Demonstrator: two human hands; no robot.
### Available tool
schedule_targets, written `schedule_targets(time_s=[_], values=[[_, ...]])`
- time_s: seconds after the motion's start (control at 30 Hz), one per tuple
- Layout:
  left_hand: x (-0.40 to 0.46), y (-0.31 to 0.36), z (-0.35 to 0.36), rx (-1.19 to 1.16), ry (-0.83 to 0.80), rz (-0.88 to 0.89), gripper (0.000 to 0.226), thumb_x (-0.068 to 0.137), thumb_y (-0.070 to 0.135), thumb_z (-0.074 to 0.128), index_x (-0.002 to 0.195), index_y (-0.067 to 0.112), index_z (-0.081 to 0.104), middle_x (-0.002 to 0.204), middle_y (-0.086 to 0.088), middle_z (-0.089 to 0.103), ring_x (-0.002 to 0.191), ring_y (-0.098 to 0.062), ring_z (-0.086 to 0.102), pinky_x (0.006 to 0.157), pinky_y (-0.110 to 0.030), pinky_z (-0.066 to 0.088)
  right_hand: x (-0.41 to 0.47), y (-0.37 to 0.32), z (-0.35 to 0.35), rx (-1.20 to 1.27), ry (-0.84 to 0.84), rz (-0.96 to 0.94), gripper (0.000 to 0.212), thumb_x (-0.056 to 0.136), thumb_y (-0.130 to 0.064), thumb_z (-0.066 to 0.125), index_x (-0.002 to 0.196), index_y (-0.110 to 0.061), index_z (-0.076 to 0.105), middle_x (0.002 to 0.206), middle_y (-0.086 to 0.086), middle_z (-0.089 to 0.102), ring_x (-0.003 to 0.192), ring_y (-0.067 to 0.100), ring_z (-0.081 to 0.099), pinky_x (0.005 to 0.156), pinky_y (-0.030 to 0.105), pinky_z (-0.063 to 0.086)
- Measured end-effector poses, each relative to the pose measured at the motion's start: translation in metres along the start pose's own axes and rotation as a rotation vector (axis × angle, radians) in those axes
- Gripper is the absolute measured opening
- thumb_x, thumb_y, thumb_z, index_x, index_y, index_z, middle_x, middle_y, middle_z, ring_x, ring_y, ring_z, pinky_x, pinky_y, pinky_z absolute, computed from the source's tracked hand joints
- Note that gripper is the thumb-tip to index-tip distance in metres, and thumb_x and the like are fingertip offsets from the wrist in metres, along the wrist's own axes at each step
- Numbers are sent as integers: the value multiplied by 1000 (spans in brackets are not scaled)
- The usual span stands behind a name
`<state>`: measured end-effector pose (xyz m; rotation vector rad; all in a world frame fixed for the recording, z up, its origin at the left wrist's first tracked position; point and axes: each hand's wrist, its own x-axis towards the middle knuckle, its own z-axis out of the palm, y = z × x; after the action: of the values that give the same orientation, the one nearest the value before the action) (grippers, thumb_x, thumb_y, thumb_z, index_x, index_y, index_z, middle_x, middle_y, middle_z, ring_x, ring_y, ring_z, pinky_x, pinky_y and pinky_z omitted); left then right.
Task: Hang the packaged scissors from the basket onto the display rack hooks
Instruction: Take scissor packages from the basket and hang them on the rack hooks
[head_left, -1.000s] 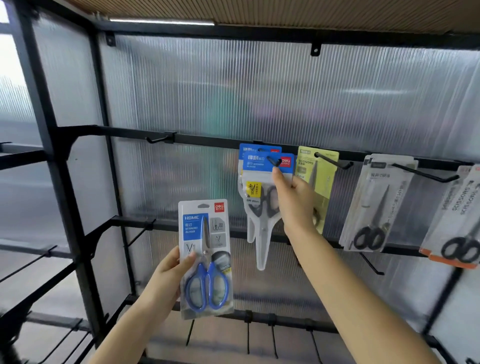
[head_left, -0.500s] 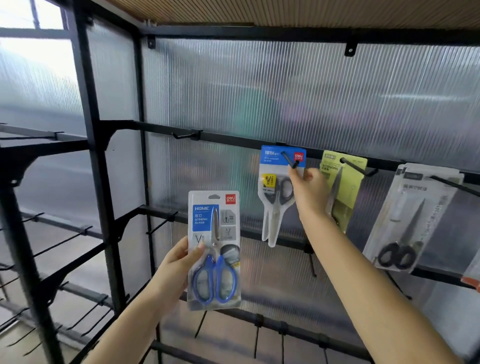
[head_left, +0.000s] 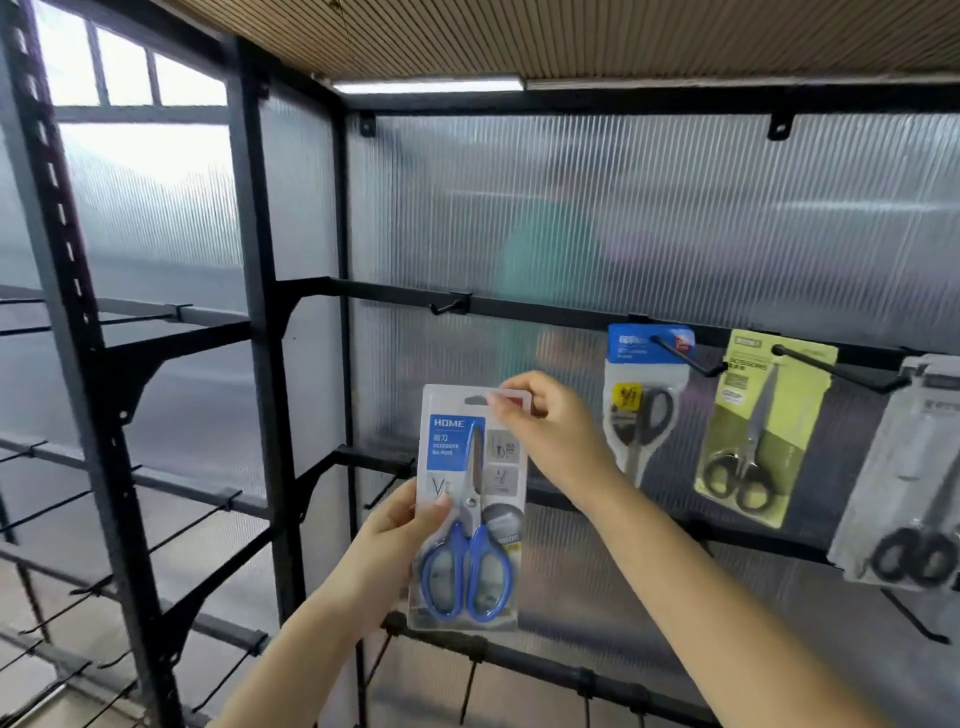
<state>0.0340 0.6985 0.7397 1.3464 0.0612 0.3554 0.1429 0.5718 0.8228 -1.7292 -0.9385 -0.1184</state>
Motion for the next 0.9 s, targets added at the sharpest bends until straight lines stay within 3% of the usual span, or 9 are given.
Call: schedule_targets(time_s=[0.13, 0.33, 0.5, 0.63, 0.77, 0.9], values=[[9, 12, -31, 56, -17, 34, 28, 88, 24, 52, 112, 15, 61, 106, -7, 72, 96, -26, 69, 75, -34, 56, 30, -21, 14, 34, 69, -54, 4, 89, -20, 63, 88, -16, 63, 76, -8, 63, 63, -9, 55, 61, 8, 43], [26, 19, -59, 62, 32, 60, 25, 85, 24, 55, 100, 7, 65, 94, -11, 72, 82, -23, 68, 77, -39, 54, 70, -46, 27, -59, 130, -91, 6, 85, -19, 69, 85, -16, 63, 74, -9, 64, 65, 0, 58, 62, 12, 46], [43, 31, -64, 44, 16, 79, 38, 76, 33, 61, 100, 4, 65, 87, -10, 69, 73, -21, 64, 64, -31, 51, 97, -48, 34, -78, 202, -27, 7, 85, -19, 69, 82, -17, 63, 76, -8, 63, 69, 3, 59, 62, 15, 45], [51, 30, -67, 27, 11, 68, 20, 90, 20, 56, 96, 3, 64, 78, -7, 67, 58, -9, 63, 48, -18, 47, 100, -46, 37, -74, 241, -11, 14, 84, -18, 69, 73, -21, 61, 74, -5, 65, 70, 8, 61, 63, 20, 48], [52, 25, -72, 40, -6, 52, 22, 92, 19, 53, 99, 2, 64, 82, -10, 68, 63, -16, 64, 52, -25, 53, 102, -36, 39, -121, 284, 16, 14, 83, -19, 70, 72, -21, 61, 80, 2, 68, 79, 19, 66, 71, 32, 52], [63, 23, -75, 72, 28, 48, 20, 92, 22, 54, 99, 7, 64, 82, -7, 70, 68, -17, 66, 62, -33, 54, 112, -22, 41, -108, 298, 100, 9, 83, -25, 71, 79, -19, 64, 84, 1, 68, 85, 20, 67, 74, 33, 51]])
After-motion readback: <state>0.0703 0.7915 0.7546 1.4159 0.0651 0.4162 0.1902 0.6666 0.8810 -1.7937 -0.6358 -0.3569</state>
